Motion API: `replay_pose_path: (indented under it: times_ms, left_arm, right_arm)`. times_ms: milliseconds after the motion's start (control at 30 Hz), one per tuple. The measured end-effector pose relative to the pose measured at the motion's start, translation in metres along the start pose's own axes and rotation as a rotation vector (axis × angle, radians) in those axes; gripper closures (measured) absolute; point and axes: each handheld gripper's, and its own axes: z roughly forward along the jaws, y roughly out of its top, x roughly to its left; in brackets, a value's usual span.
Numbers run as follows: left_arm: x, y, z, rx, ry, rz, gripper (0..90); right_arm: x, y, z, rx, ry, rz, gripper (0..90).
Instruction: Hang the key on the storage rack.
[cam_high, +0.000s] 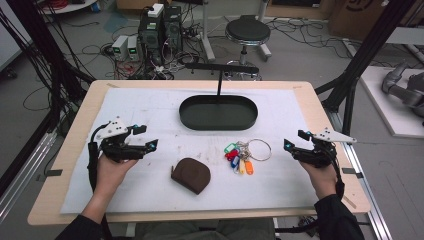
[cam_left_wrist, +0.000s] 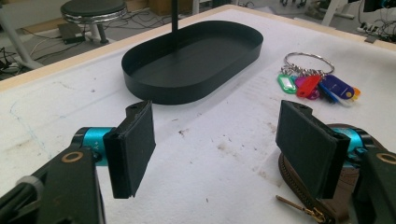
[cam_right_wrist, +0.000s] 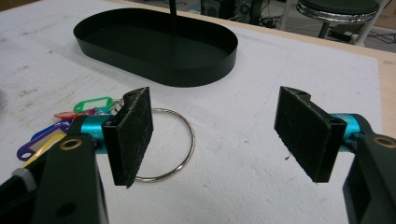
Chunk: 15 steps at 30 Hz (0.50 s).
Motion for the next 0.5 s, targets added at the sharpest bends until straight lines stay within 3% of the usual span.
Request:
replay_pose_path:
  times_ms: [267,500]
  left_arm:
    - [-0.0009,0.0004,0.0032,0.004,0.002,0.005,28.2]
    - [-0.0025,0.0005,0.0088,0.014,0.003,0.016,28.2]
  right_arm:
    - [-0.0011,-0.0014,-0.0011,0.000,-0.003,0.000,28.9]
    - [-0.0045,-0.0064,-0.0008,0.001,0.023,0.070,35.8]
